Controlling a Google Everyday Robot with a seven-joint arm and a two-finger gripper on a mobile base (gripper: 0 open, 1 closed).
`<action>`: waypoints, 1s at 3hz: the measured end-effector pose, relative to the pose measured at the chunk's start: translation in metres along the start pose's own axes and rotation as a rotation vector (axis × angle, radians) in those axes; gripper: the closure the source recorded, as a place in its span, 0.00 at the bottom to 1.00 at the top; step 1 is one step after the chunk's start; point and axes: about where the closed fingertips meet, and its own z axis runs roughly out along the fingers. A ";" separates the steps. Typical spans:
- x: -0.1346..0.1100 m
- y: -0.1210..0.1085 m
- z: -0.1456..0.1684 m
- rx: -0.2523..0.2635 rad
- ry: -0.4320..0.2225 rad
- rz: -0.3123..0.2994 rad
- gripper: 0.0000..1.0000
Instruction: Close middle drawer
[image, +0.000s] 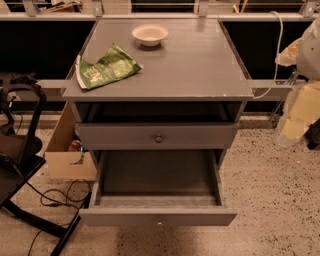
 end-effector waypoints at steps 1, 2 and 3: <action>0.000 0.000 0.000 0.000 0.000 0.000 0.00; 0.007 0.026 0.038 -0.021 -0.034 0.045 0.00; 0.019 0.057 0.090 -0.037 -0.062 0.110 0.00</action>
Offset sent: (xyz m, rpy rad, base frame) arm -0.0312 0.0076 -0.1160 0.1137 0.0699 -0.0622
